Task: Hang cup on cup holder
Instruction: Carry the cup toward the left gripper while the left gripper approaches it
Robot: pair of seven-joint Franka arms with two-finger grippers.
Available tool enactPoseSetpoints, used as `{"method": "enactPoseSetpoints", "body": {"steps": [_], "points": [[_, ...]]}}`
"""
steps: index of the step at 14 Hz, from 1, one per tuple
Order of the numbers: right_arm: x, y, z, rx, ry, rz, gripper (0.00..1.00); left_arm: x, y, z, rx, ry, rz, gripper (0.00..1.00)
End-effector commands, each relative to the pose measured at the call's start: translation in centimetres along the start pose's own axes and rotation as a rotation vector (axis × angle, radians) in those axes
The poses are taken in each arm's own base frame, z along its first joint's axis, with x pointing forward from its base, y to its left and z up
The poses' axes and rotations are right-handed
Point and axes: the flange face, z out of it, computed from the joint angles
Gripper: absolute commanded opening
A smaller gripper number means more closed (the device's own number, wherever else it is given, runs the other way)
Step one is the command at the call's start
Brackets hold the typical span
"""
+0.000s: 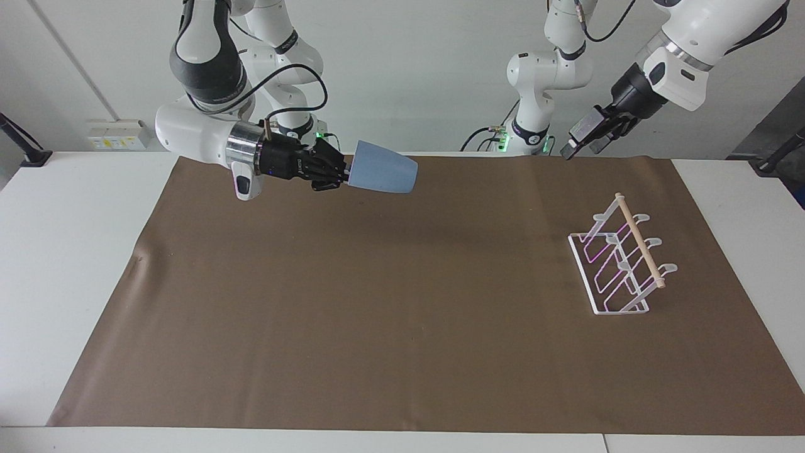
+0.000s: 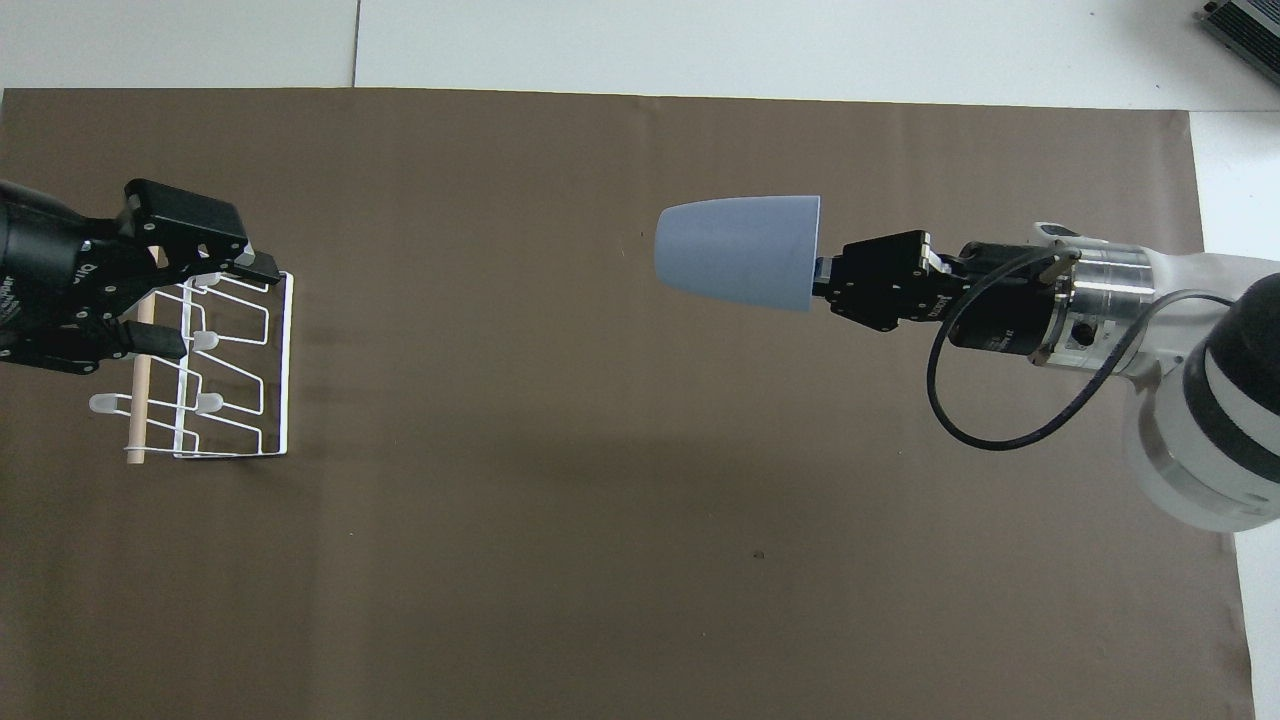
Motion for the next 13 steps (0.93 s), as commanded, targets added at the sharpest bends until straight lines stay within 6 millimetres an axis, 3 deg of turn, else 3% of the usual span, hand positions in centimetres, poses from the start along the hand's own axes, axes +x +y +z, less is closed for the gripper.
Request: {"method": "enactPoseSetpoints", "body": {"steps": [1,5,7,9,10,13], "points": [[-1.7,0.4,-0.5,0.039,0.002,0.04,0.0,-0.5,1.8,2.0,-0.044,-0.025,-0.214,1.0],[-2.7,0.9,-0.2,0.075,0.006,0.066,0.0,-0.4,3.3,4.9,-0.16,-0.062,-0.703,1.0],[-3.0,1.4,-0.1,0.07,0.008,0.065,0.0,-2.0,5.0,6.0,-0.158,-0.087,-0.802,1.0],[-3.2,1.8,-0.1,0.066,0.01,0.065,0.0,-2.6,6.0,5.8,-0.186,-0.119,-0.923,1.0],[-3.3,1.8,-0.1,0.066,0.011,0.064,0.0,-4.1,7.4,6.0,-0.204,-0.157,-0.967,1.0],[-4.4,1.9,2.6,0.033,0.007,0.045,0.0,-7.6,10.7,7.3,-0.208,-0.214,-1.086,1.0]]}}
